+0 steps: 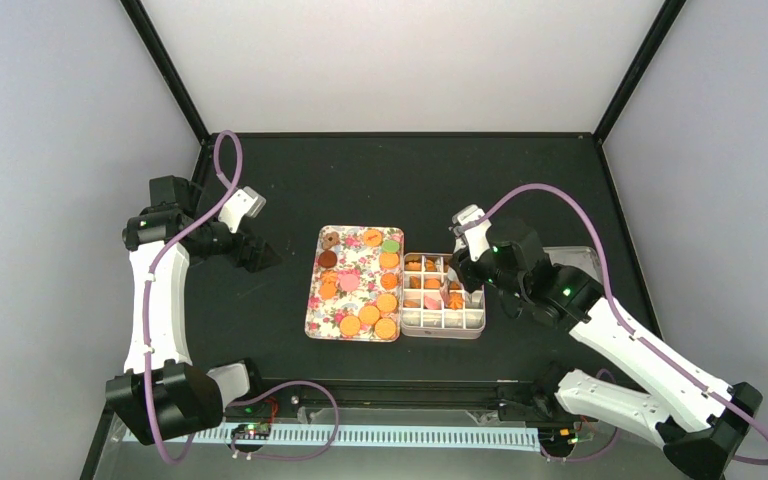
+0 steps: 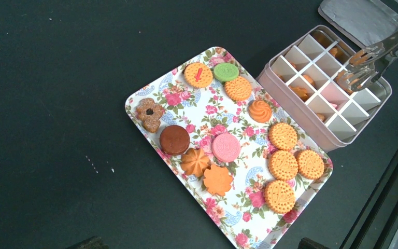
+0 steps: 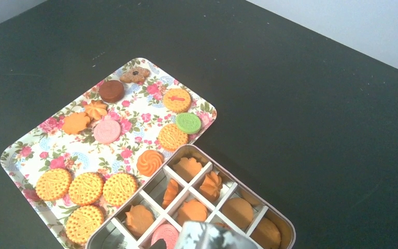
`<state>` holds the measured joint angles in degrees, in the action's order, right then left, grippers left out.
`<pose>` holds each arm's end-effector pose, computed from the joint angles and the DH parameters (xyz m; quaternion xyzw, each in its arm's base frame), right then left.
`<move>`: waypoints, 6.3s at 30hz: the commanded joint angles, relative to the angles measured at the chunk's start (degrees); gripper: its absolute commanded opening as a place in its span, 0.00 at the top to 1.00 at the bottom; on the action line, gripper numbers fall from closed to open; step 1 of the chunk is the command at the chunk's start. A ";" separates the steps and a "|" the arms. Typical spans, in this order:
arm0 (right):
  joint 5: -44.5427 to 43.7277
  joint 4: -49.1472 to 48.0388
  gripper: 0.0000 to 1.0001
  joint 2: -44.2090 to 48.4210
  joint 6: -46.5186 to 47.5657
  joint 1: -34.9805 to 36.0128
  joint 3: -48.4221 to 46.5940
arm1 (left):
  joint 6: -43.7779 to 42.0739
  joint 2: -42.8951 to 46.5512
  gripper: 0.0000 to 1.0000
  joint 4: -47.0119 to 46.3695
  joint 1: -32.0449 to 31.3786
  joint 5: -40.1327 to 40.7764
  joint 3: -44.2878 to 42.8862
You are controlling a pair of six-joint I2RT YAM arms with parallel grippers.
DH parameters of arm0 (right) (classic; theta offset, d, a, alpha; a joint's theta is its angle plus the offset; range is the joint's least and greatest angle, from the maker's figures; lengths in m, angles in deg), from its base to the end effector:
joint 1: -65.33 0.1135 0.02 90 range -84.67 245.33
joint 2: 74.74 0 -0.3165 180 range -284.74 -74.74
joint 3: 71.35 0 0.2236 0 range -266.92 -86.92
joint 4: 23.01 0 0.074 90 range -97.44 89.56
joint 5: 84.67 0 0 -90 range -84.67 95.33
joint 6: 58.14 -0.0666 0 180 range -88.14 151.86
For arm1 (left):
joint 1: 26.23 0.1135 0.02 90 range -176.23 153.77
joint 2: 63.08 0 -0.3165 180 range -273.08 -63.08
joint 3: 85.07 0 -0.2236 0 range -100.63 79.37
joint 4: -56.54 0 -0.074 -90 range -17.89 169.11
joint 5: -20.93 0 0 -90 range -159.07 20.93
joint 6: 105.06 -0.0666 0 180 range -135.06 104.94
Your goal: Pack the cookies
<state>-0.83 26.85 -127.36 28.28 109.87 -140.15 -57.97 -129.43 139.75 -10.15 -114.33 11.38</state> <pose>0.1185 0.1066 0.3495 -0.2843 0.8336 0.1489 0.4496 0.1628 -0.0023 0.3591 0.2873 0.8597 -0.2332 0.3523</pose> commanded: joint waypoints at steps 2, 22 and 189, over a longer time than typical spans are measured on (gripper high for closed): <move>-0.07 -1.20 0.68 1.02 1.20 -0.35 -3.40 | -1.22 0.58 0.01 0.48 0.38 -0.98 -0.16; 0.80 -2.09 0.74 -0.94 0.18 -1.10 1.32 | -1.29 0.10 0.01 0.00 0.37 -1.10 -0.66; -3.95 -30.62 0.95 -33.16 5.18 20.68 -5.77 | -3.66 1.27 0.01 3.01 0.49 1.35 0.59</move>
<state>-0.85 -0.54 -162.27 31.60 130.06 -148.02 -59.20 -129.39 141.32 -10.11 -109.87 11.38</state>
